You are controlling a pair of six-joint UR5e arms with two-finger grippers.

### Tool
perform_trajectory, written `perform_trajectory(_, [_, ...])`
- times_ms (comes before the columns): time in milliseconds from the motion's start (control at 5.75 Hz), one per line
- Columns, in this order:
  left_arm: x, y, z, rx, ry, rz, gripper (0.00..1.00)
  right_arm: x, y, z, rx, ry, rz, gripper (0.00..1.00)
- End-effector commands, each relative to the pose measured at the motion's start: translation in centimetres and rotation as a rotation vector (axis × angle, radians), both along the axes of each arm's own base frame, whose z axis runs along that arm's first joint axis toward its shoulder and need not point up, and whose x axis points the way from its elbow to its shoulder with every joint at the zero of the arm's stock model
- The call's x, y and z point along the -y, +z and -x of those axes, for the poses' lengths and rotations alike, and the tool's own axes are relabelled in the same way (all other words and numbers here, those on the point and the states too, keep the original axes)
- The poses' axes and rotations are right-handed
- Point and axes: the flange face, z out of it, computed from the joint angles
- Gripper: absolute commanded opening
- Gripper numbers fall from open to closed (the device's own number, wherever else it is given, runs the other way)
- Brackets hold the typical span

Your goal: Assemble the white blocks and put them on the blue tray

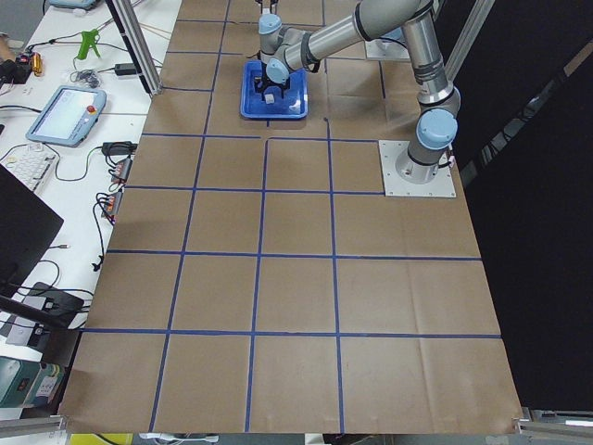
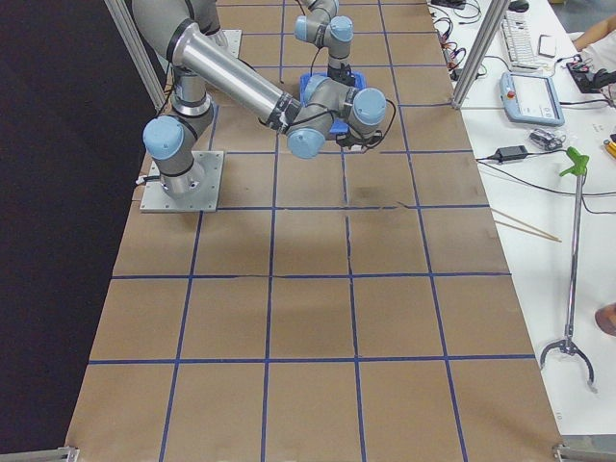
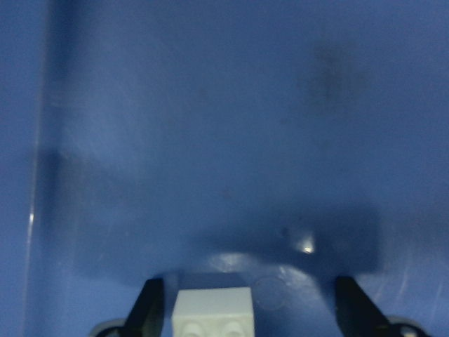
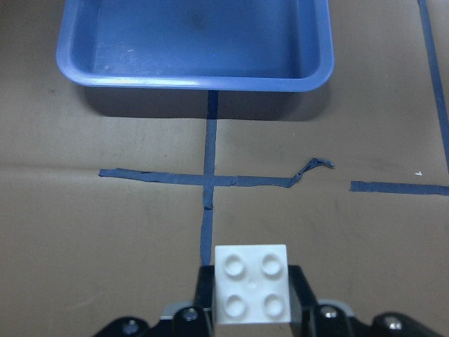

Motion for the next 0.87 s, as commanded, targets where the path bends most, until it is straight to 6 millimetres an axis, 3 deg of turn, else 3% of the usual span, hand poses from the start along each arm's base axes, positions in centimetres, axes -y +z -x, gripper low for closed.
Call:
perform_trajectory(0, [-0.5, 0.1, -0.2, 0.001, 0.001, -0.003, 0.99, -0.3, 0.1, -0.4, 0.001, -0.009, -0.005, 0.19])
perform_trajectory(348, [-0.4, 1.4, -0.1, -0.005, 0.001, 0.016, 0.99, -0.3, 0.1, -0.5, 0.016, -0.012, -0.002, 0.19])
perform_trajectory(696, [-0.6, 9.3, -1.0, -0.036, 0.127, 0.114, 0.99, -0.2, 0.2, -0.6, 0.024, -0.015, 0.001, 0.19])
